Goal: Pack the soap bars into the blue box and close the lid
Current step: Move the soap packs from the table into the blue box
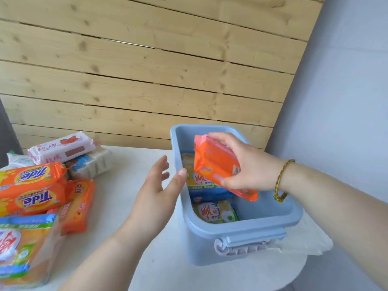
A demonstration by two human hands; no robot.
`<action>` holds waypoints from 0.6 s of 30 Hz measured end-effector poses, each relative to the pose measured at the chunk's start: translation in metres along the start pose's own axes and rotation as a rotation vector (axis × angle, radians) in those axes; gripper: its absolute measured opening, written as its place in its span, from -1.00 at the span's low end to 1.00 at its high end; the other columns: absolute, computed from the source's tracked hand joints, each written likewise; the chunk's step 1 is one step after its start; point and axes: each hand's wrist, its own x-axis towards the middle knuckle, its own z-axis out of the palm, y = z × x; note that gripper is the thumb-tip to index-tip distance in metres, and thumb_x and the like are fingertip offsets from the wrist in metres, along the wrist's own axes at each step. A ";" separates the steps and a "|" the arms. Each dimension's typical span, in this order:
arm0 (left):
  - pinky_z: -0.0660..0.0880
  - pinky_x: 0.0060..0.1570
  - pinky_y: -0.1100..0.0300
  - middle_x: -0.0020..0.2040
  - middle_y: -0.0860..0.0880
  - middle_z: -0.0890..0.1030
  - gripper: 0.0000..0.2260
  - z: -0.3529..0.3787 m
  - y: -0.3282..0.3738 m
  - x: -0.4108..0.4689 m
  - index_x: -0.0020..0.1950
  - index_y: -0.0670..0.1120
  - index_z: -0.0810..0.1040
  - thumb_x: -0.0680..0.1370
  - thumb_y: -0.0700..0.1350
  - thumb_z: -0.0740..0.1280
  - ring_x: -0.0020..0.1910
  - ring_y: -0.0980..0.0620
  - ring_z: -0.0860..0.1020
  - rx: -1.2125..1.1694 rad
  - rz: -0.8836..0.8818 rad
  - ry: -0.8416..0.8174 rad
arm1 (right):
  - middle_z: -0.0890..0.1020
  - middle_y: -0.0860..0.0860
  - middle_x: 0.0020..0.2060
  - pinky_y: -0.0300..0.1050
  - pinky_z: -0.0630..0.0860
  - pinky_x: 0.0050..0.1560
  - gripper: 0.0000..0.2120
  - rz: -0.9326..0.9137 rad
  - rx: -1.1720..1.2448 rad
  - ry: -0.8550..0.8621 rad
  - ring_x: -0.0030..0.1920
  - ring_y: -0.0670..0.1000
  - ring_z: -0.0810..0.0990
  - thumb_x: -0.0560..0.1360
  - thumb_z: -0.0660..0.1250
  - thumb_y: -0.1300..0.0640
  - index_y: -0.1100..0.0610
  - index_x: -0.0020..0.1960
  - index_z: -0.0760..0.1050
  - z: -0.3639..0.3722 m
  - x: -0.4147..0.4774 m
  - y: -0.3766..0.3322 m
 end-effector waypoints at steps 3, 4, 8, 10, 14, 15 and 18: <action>0.43 -0.22 0.45 0.02 0.21 0.48 -0.68 0.015 -0.001 0.007 0.15 0.27 0.29 0.50 -0.08 0.24 0.00 0.31 0.47 -0.082 -0.031 -0.074 | 0.38 -0.10 0.26 -0.51 0.32 -0.04 -0.17 -0.052 -0.202 -0.190 0.07 -0.12 0.42 0.33 0.45 0.18 -0.02 0.45 0.07 0.019 0.003 0.019; 0.44 -0.25 0.44 0.02 0.19 0.50 -0.64 0.017 -0.003 0.008 0.18 0.26 0.28 0.50 -0.11 0.23 0.02 0.28 0.50 -0.113 -0.043 -0.083 | 0.39 -0.06 0.30 -0.39 0.36 0.11 -0.17 -0.077 -0.259 -0.241 0.15 -0.07 0.44 0.32 0.46 0.18 -0.01 0.45 0.09 0.024 0.005 0.023; 0.48 -0.28 0.47 0.02 0.27 0.53 -0.63 0.018 -0.010 0.009 0.04 0.35 0.33 0.50 -0.17 0.21 -0.11 0.40 0.56 -0.204 -0.031 -0.104 | 0.43 0.02 0.28 -0.12 0.42 0.24 -0.18 -0.110 -0.429 -0.417 0.27 0.06 0.42 0.29 0.46 0.19 -0.02 0.43 0.13 0.039 0.016 0.030; 0.47 -0.15 0.41 0.11 0.28 0.51 -0.59 0.018 -0.013 0.010 0.20 0.31 0.30 0.50 -0.17 0.21 -0.03 0.41 0.52 -0.241 -0.034 -0.094 | 0.46 0.00 0.23 -0.16 0.45 0.15 -0.22 -0.140 -0.445 -0.439 0.22 0.07 0.47 0.28 0.46 0.18 -0.04 0.40 0.17 0.047 0.020 0.031; 0.42 -0.03 0.29 0.17 0.29 0.47 -0.57 0.021 -0.018 0.012 0.23 0.25 0.26 0.51 -0.20 0.20 0.12 0.29 0.48 -0.318 -0.054 -0.074 | 0.41 0.02 0.29 -0.10 0.43 0.17 -0.15 -0.210 -0.478 -0.482 0.27 0.09 0.43 0.25 0.49 0.13 0.00 0.43 0.14 0.059 0.024 0.031; 0.42 -0.04 0.30 0.15 0.31 0.47 -0.58 0.021 -0.019 0.012 0.21 0.26 0.26 0.50 -0.21 0.20 0.11 0.31 0.49 -0.320 -0.056 -0.076 | 0.38 0.03 0.31 -0.08 0.41 0.19 -0.13 -0.218 -0.506 -0.497 0.29 0.10 0.40 0.25 0.49 0.11 0.01 0.44 0.12 0.062 0.024 0.031; 0.48 -0.19 0.48 0.04 0.39 0.47 -0.59 0.020 -0.023 0.013 0.16 0.27 0.28 0.50 -0.21 0.21 -0.06 0.48 0.51 -0.327 -0.055 -0.083 | 0.35 0.04 0.30 -0.03 0.37 0.17 -0.10 -0.245 -0.604 -0.497 0.27 0.11 0.35 0.25 0.50 0.03 0.02 0.45 0.08 0.064 0.024 0.029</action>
